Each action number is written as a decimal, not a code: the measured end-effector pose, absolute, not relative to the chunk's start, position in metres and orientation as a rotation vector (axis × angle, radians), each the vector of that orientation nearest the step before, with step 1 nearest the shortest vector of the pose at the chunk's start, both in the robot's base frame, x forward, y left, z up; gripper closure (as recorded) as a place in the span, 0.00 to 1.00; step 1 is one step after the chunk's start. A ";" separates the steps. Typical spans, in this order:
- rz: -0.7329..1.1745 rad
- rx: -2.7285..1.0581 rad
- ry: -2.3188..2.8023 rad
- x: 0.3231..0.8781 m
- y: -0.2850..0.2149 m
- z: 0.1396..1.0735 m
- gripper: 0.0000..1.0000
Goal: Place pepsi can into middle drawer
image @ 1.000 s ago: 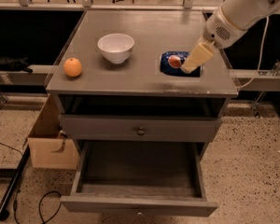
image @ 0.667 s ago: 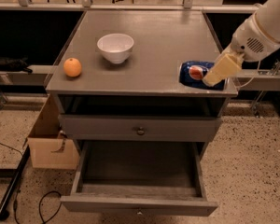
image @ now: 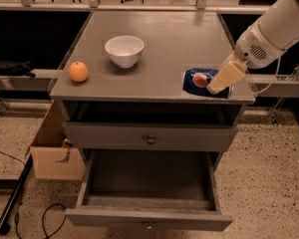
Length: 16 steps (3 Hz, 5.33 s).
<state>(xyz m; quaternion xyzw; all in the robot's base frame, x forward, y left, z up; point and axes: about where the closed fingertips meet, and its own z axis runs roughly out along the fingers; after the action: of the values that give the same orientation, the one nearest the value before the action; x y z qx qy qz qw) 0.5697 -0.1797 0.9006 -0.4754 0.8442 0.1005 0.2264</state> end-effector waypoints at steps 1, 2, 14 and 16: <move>0.418 -1.238 2.222 0.550 -0.167 0.889 1.00; 0.501 -1.098 2.229 0.503 -0.185 0.867 1.00; 0.746 -0.959 2.542 0.473 -0.120 0.565 1.00; 0.798 -0.929 2.621 0.470 -0.107 0.516 1.00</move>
Offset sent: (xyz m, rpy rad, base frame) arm -0.1254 -0.0351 -0.0684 0.3619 0.0033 -0.1832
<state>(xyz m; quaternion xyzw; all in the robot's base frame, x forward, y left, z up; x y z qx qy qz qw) 0.4703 -0.1066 0.5159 -0.3188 0.8990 0.2738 0.1238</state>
